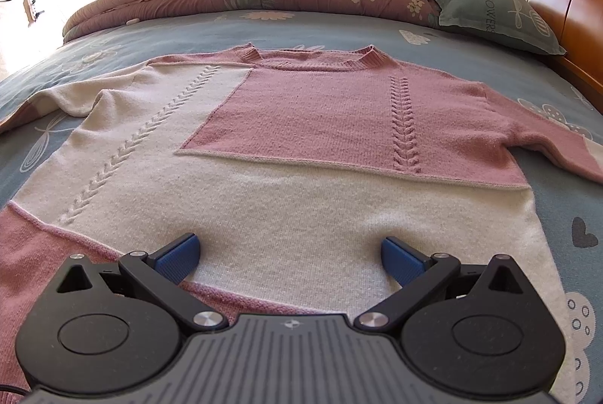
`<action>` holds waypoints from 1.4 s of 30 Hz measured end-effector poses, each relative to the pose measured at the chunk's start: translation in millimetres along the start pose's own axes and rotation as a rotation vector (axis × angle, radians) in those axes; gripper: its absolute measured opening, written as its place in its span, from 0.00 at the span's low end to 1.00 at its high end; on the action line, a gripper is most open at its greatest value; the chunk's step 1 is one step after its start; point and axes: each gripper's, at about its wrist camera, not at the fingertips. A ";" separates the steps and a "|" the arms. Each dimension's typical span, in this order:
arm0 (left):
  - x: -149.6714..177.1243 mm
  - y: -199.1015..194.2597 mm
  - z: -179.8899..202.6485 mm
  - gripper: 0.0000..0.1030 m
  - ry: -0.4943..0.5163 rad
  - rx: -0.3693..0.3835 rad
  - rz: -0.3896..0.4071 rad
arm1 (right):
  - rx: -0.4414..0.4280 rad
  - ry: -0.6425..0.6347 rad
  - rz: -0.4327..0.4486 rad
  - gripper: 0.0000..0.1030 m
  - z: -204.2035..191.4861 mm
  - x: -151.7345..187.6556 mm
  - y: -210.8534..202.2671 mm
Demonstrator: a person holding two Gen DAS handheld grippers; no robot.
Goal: Fold clothes
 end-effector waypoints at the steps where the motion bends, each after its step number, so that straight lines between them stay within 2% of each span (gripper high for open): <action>1: 10.5 3.4 12.1 0.52 0.034 0.027 -0.051 | 0.000 0.000 0.000 1.00 0.0 0.0 0.0; 5: 61.7 15.9 58.1 0.52 0.176 0.128 -0.242 | 0.002 0.001 0.000 1.00 -0.5 0.1 -0.3; 8: 77.5 22.3 65.7 0.53 0.168 0.131 -0.297 | 0.002 0.001 -0.004 1.00 -0.7 -0.5 -0.3; 10: 75.7 19.0 52.2 0.52 0.097 0.085 -0.283 | 0.002 0.002 -0.008 1.00 -0.5 -1.0 -0.4; 16: 75.2 -5.8 -3.4 0.59 -0.099 0.048 -0.263 | 0.000 0.001 -0.024 1.00 -0.6 -2.1 -0.9; 19: 77.3 0.4 -16.3 0.64 -0.121 0.032 -0.255 | 0.001 -0.001 -0.024 1.00 -1.2 -1.3 -1.6; 21: 76.1 5.1 -23.8 0.64 -0.153 0.073 -0.227 | 0.001 -0.001 -0.022 1.00 -1.3 -0.7 -1.6; 26: 61.9 15.1 -36.4 0.63 -0.215 0.106 -0.163 | 0.002 -0.001 -0.009 1.00 -1.5 0.8 -1.2; 29: 51.8 15.2 -37.9 0.63 -0.208 0.059 -0.091 | 0.001 0.002 -0.001 1.00 -1.2 1.5 -1.1; 31: 50.6 11.6 -31.3 0.63 -0.201 0.023 -0.118 | -0.002 0.004 0.004 1.00 -0.3 2.1 -1.1; 34: 61.0 1.8 0.4 0.65 -0.057 0.008 -0.219 | 0.000 0.003 0.011 1.00 -0.8 2.9 -1.4; 35: 67.1 -4.8 13.1 0.66 0.001 0.031 -0.228 | 0.000 0.004 0.012 1.00 -0.9 2.9 -1.3; 38: 89.3 -19.6 52.3 0.83 0.202 0.115 -0.271 | -0.003 0.006 0.017 1.00 -0.2 3.0 -0.7; 40: 108.4 -22.3 72.6 0.84 0.327 0.149 -0.294 | -0.007 0.011 0.023 1.00 0.7 3.8 -0.9; 42: 127.1 -19.5 83.0 0.84 0.411 0.141 -0.314 | -0.010 0.015 0.030 1.00 1.5 4.5 -1.0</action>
Point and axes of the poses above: each gripper's, at about its wrist camera, not at the fingertips, and y roughly the way its jaws point, z to its right, x to its underside, and after that the axes turned 11 degrees about -y, right-handed
